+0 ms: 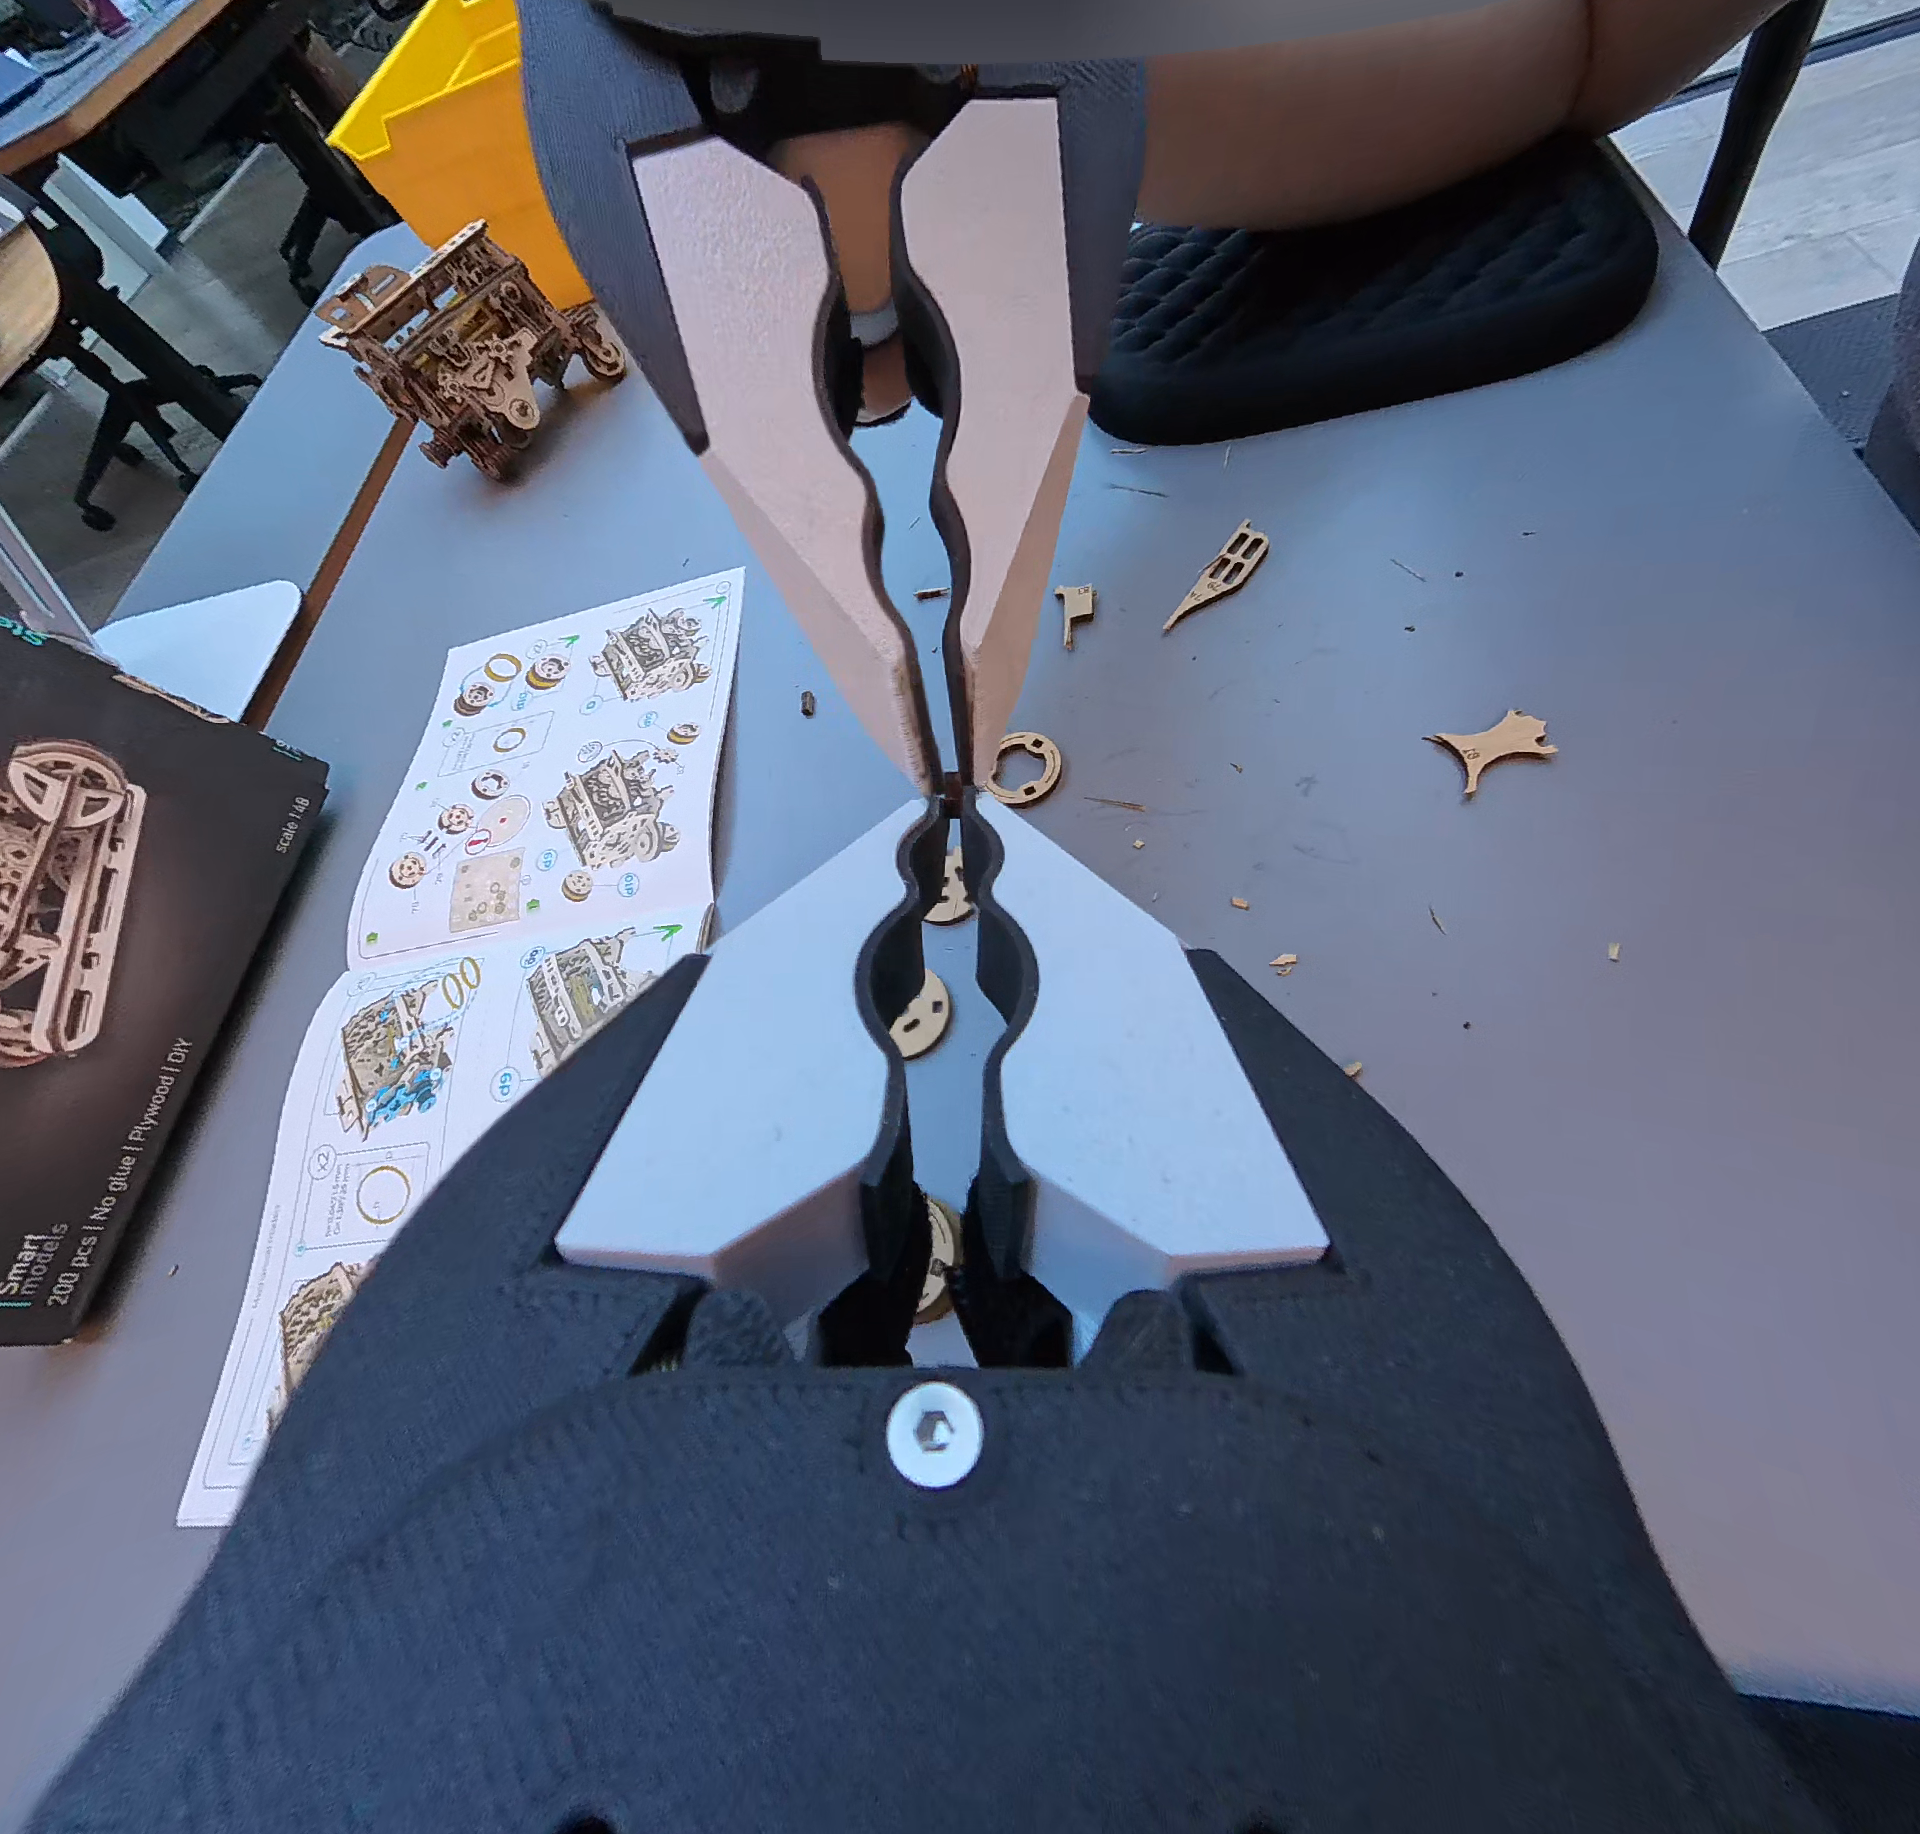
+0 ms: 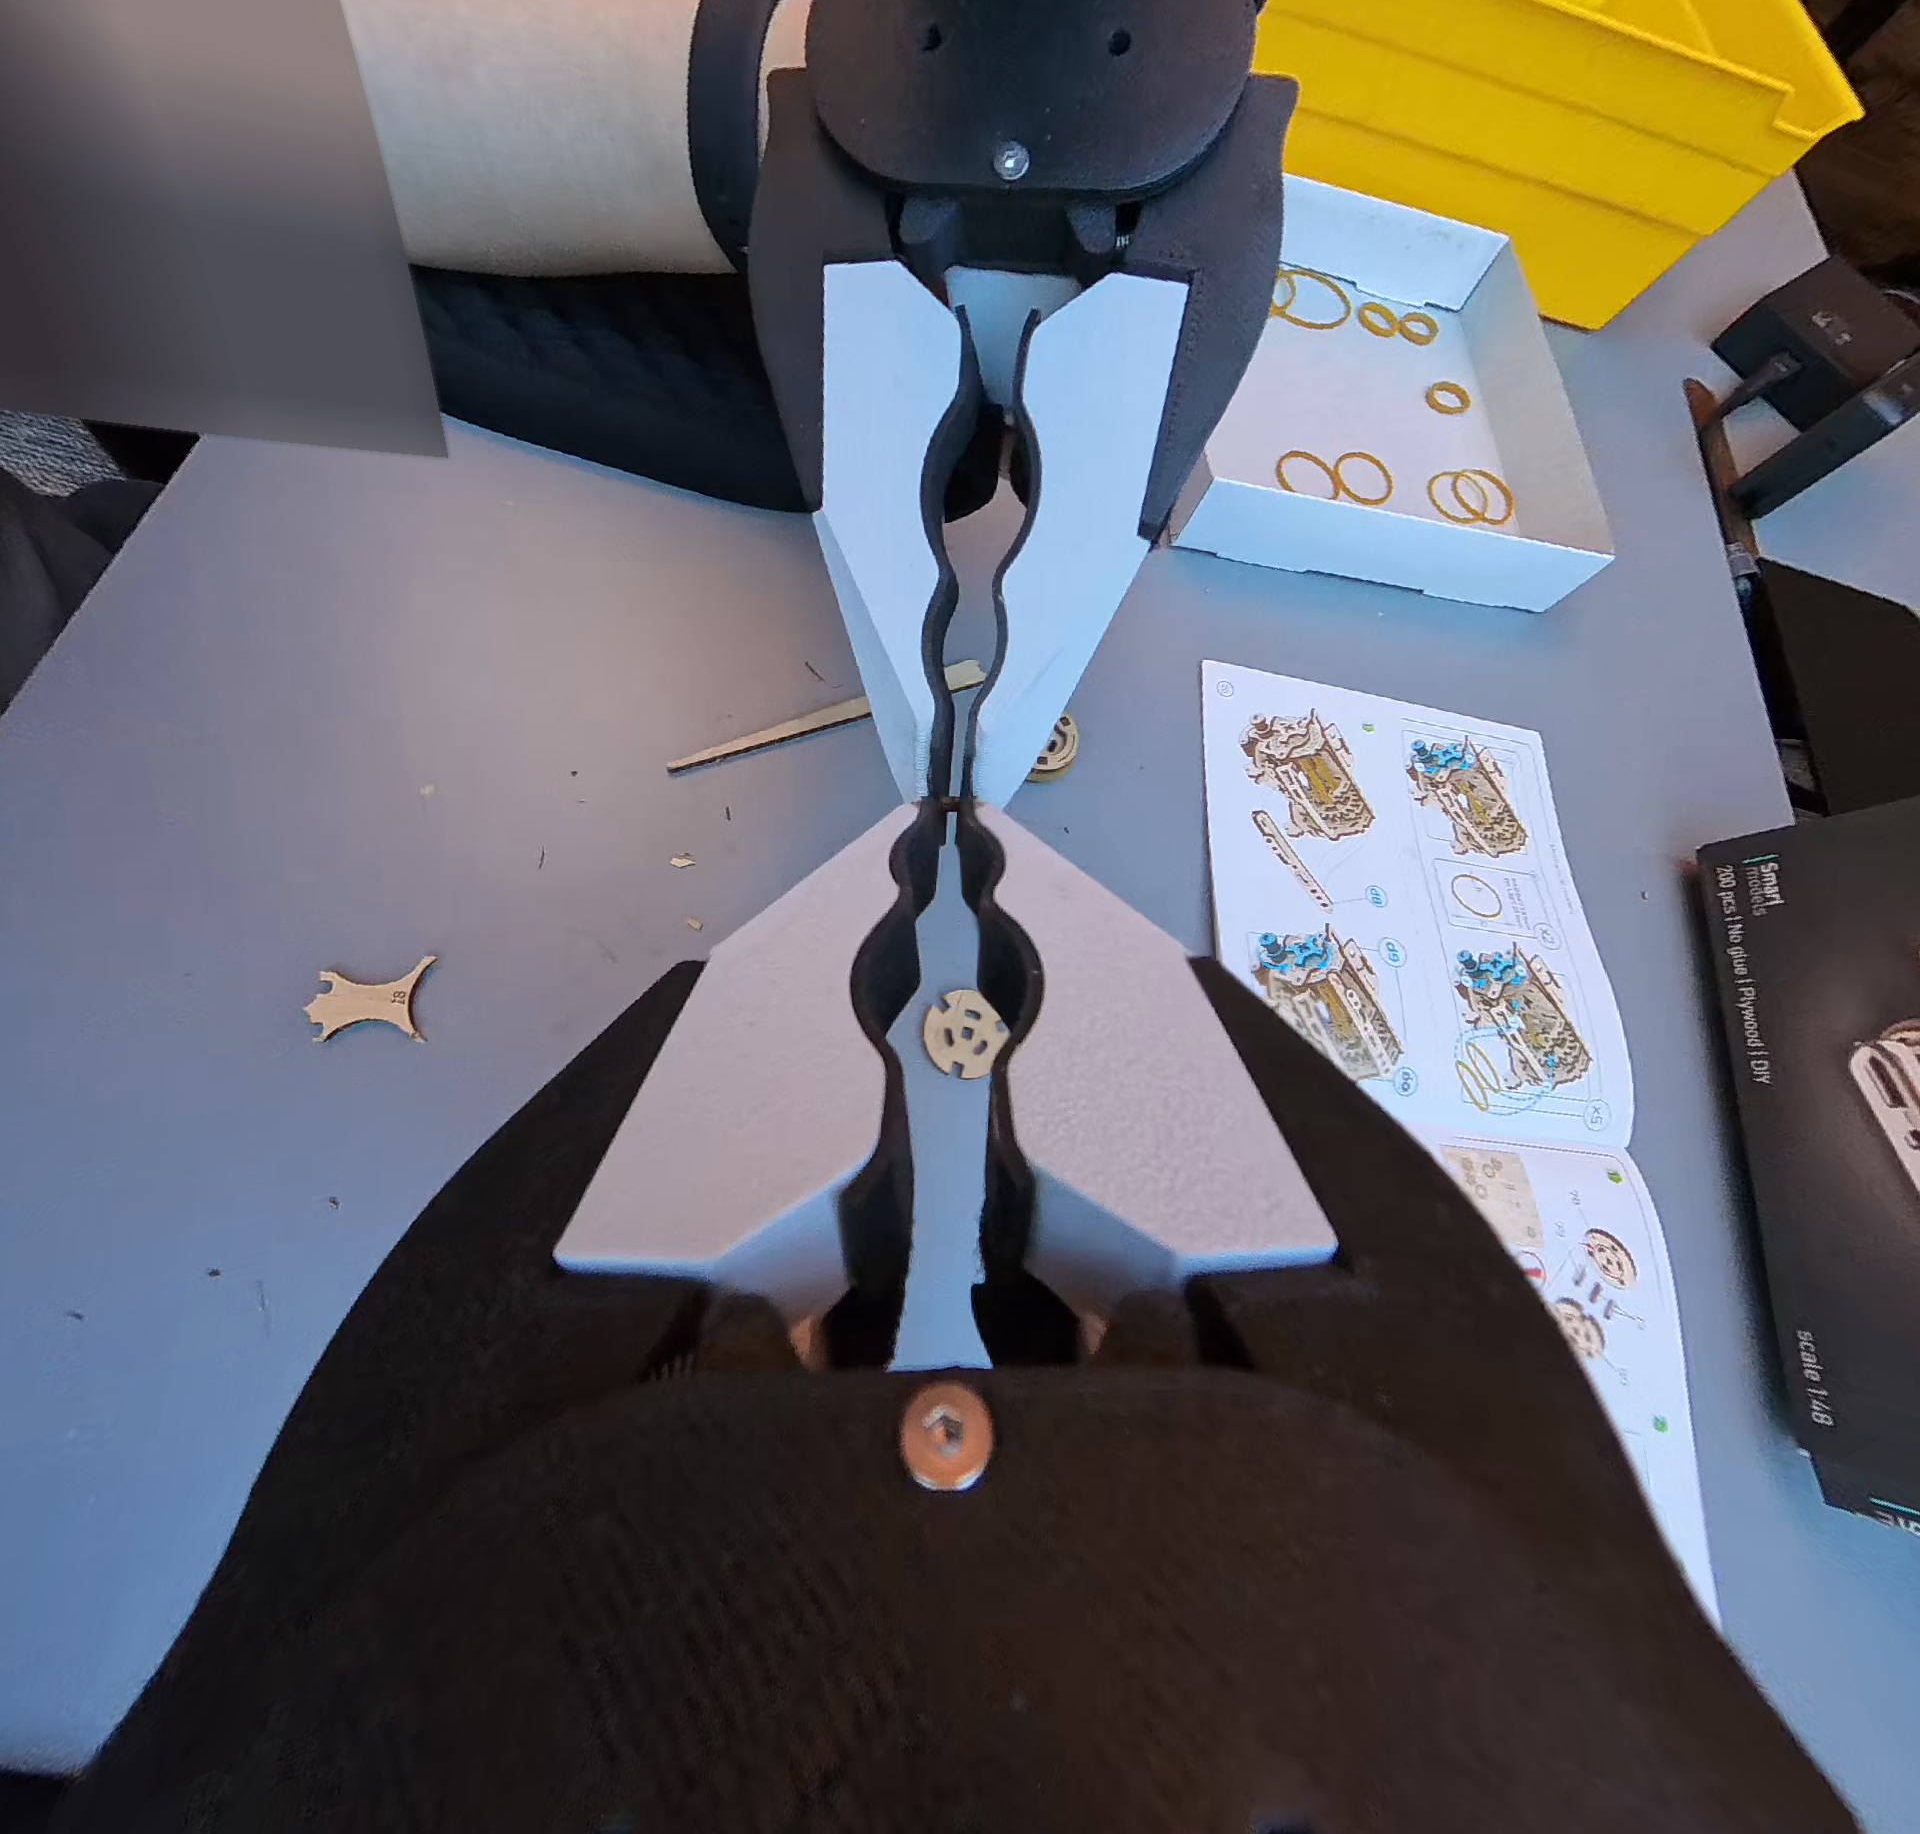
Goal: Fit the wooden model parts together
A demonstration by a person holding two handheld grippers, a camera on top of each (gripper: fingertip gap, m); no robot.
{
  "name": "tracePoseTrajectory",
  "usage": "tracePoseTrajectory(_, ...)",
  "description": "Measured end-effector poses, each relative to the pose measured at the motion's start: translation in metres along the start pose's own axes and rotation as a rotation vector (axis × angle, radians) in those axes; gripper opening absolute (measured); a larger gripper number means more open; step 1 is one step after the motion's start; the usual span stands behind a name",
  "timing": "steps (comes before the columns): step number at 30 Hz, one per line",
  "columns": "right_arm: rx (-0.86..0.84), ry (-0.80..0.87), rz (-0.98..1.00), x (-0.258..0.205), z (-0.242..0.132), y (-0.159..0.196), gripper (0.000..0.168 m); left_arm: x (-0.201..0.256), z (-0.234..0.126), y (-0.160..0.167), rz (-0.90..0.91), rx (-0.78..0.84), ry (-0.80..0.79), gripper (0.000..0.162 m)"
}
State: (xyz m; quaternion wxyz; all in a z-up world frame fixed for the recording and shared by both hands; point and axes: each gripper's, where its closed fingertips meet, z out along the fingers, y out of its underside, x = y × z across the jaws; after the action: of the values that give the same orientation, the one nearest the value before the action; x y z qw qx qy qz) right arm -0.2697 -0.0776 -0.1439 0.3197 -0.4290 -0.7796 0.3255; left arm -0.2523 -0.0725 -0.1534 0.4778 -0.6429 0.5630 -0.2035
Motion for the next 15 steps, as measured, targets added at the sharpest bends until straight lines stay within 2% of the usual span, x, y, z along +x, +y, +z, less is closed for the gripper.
tracePoseTrajectory(12, 0.015, 0.0, -0.026, -0.0029, -0.002, -0.0047, 0.001, 0.0047, -0.0049, -0.005, -0.021, 0.041, 0.02, 0.003)
tracePoseTrajectory(15, 0.011, 0.001, -0.032, -0.0037, -0.0007, -0.0037, 0.001, 0.004, -0.0046, -0.0036, -0.011, 0.035, 0.013, 0.0)
